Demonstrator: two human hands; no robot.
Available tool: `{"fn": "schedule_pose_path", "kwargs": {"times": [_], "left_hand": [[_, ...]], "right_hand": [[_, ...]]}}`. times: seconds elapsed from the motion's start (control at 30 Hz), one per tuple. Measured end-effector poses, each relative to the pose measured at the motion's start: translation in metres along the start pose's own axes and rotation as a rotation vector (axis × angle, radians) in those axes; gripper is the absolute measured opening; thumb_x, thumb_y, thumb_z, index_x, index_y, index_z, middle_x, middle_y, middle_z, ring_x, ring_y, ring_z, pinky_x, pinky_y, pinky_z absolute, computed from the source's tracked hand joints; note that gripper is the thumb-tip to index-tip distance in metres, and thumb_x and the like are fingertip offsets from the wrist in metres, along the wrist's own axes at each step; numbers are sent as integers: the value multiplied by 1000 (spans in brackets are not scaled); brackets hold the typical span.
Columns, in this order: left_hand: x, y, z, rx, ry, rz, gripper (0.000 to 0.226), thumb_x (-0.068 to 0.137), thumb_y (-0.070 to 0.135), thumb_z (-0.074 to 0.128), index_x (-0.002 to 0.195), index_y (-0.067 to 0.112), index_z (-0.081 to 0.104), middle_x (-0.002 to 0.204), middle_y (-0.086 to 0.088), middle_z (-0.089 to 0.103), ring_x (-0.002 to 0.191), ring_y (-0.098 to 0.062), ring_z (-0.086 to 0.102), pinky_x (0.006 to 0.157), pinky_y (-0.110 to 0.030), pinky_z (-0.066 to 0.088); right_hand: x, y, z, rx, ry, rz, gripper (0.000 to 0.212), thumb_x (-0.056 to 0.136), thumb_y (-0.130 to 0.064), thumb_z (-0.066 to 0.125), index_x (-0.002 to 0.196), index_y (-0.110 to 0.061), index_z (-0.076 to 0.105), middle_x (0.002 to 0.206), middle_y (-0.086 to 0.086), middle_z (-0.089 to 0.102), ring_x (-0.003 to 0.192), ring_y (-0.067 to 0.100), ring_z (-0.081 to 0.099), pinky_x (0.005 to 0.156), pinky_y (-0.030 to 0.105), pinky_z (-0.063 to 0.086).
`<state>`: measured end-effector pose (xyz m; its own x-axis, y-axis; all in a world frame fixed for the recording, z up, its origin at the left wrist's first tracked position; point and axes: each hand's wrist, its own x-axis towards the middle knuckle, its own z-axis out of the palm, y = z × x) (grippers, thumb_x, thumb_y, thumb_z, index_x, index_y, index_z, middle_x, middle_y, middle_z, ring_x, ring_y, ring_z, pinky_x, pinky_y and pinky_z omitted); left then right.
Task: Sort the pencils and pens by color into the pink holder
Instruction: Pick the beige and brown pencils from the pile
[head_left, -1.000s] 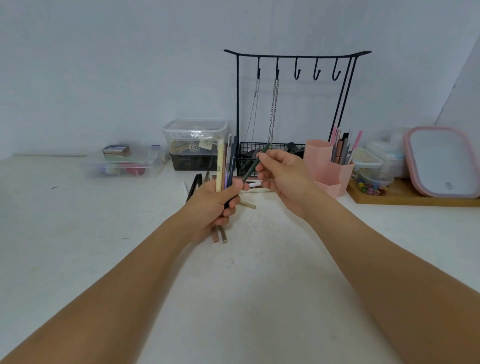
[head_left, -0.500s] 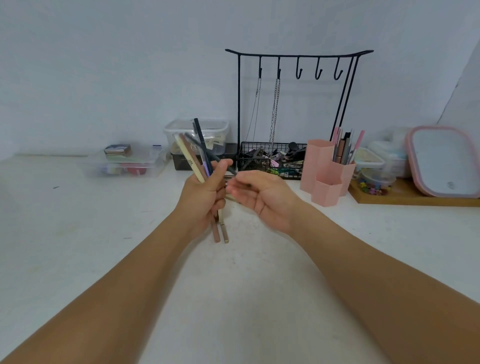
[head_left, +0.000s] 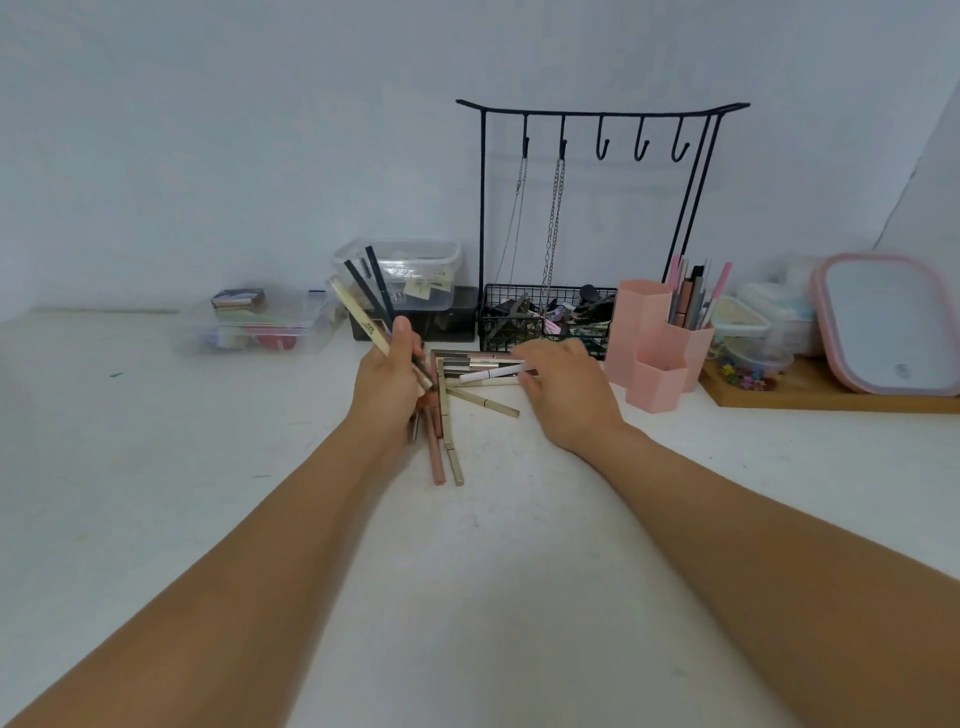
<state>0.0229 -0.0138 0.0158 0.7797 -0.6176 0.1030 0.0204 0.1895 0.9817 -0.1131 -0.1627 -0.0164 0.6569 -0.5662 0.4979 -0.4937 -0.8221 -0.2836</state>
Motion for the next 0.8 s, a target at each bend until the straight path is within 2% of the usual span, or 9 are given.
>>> {"fn": "schedule_pose_path", "kwargs": {"times": [0.1, 0.17, 0.27, 0.37, 0.47, 0.53, 0.57, 0.67, 0.8], "left_hand": [[2, 2, -2, -53, 10, 0, 42, 107, 46, 40, 80, 16, 55, 67, 1, 62, 64, -15, 57, 73, -39, 56], [2, 1, -5, -110, -35, 22, 41, 107, 45, 41, 80, 16, 52, 58, 5, 61, 60, -16, 57, 62, -35, 53], [1, -2, -4, -78, -111, 50, 43, 106, 46, 43, 75, 16, 45, 51, 7, 47, 48, -12, 45, 44, -26, 39], [2, -4, -2, -36, -147, 38, 40, 103, 46, 49, 75, 19, 42, 53, 8, 36, 44, -8, 30, 38, -21, 28], [3, -5, 0, -37, -146, 23, 37, 101, 45, 56, 76, 20, 44, 52, 11, 36, 43, -7, 28, 39, -22, 26], [3, -4, 1, -19, -164, 12, 38, 99, 46, 59, 76, 19, 48, 53, 10, 38, 43, -7, 30, 39, -22, 28], [2, -4, 2, -16, -176, 3, 37, 98, 47, 60, 78, 18, 51, 52, 10, 38, 42, -7, 30, 38, -21, 27], [-2, -2, 4, -21, -199, -18, 34, 97, 47, 62, 89, 14, 60, 50, 12, 38, 42, -6, 30, 38, -20, 27], [-5, 0, 5, -69, -267, -31, 33, 92, 46, 67, 83, 16, 56, 50, 11, 34, 42, -7, 27, 37, -19, 27]], "right_hand": [[9, -2, 2, -87, -18, -32, 28, 103, -23, 46, 124, -24, 65, 123, -5, 67, 107, 24, 46, 91, 42, 42], [13, -2, 3, -83, -42, -16, 23, 102, -24, 50, 112, -22, 70, 109, -4, 69, 102, 24, 46, 89, 42, 42], [15, -1, 4, -22, -26, -25, 16, 98, -22, 58, 105, -22, 73, 101, -3, 67, 100, 23, 49, 89, 41, 44], [18, 0, 4, -7, 25, -24, 12, 97, -22, 61, 101, -21, 72, 95, -3, 63, 97, 22, 50, 79, 35, 43], [21, -5, -2, 226, 211, 71, 6, 97, -19, 63, 98, -18, 69, 88, -5, 59, 81, 14, 51, 64, 24, 37], [24, -14, -13, 486, 239, 184, 3, 95, -16, 65, 98, -15, 67, 83, -6, 60, 71, 7, 53, 60, 14, 40], [27, -20, -21, 626, 207, 246, 4, 94, -15, 67, 96, -13, 67, 80, -5, 62, 67, 6, 55, 61, 12, 43], [33, -39, -51, 1041, -12, 350, 4, 91, -9, 71, 93, -8, 69, 77, 6, 72, 62, 12, 67, 61, 24, 55], [34, -62, -84, 1108, -273, 238, 5, 88, -3, 73, 91, -2, 70, 83, 18, 75, 77, 26, 74, 69, 29, 63]]}}
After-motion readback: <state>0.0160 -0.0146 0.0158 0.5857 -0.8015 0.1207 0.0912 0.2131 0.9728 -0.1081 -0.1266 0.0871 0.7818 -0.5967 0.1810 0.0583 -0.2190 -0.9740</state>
